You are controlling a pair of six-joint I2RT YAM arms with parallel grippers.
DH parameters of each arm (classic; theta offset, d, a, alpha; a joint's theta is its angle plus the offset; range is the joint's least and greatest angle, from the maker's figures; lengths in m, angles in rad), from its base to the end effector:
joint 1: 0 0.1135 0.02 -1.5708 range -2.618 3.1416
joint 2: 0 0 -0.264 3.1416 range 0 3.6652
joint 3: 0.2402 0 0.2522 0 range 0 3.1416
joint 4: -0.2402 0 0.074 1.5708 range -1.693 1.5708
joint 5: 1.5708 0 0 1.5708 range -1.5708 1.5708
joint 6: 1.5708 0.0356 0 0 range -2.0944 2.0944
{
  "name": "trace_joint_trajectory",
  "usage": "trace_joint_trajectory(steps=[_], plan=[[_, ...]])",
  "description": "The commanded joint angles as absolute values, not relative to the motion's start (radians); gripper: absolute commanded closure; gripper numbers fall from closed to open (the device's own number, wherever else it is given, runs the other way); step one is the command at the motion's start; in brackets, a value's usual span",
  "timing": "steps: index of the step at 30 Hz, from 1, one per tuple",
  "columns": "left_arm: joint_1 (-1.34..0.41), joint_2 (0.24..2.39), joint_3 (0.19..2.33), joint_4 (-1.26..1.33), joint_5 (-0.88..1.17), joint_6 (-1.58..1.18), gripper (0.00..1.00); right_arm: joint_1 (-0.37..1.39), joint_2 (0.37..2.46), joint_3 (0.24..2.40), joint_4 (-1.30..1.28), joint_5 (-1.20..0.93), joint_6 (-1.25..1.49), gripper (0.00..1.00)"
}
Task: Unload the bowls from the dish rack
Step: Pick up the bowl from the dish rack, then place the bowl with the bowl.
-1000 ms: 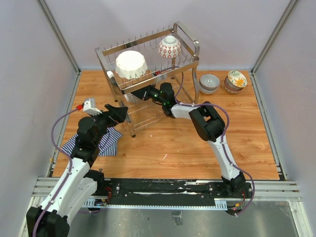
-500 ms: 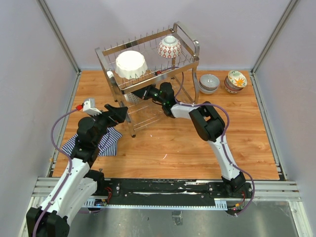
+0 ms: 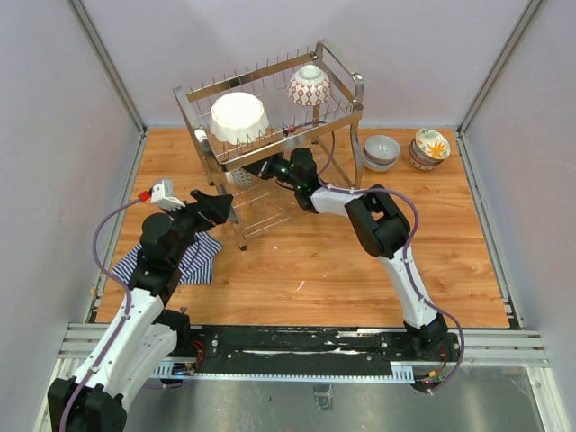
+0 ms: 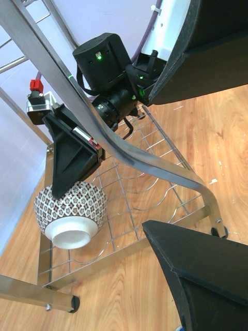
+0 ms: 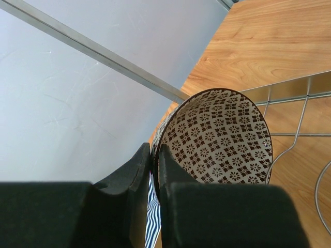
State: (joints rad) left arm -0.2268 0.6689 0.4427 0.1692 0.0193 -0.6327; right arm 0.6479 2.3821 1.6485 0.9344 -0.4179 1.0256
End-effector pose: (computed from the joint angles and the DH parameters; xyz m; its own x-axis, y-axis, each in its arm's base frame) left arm 0.1699 -0.0399 0.2745 -0.1888 -0.5632 -0.8045 0.1636 0.7897 -0.5912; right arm 0.4202 0.3362 0.1971 -0.6603 0.4803 -0.5774 -0.5865 0.1505 0.7959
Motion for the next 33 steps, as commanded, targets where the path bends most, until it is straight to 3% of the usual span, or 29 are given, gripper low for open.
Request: trace_joint_trajectory(steps=[1,17,33], plan=[[-0.235,0.656,0.437,0.183,0.008,-0.627,0.0,0.62,2.322,1.706,1.027,-0.389,1.063,0.99],[-0.235,0.647,0.44,0.175,0.008,-0.628,0.0,0.643,2.276,1.671,1.06,-0.429,1.093,0.99],[-0.235,0.658,0.455,0.177,0.003,-0.626,0.0,0.684,2.124,1.43,1.124,-0.423,1.049,0.99]])
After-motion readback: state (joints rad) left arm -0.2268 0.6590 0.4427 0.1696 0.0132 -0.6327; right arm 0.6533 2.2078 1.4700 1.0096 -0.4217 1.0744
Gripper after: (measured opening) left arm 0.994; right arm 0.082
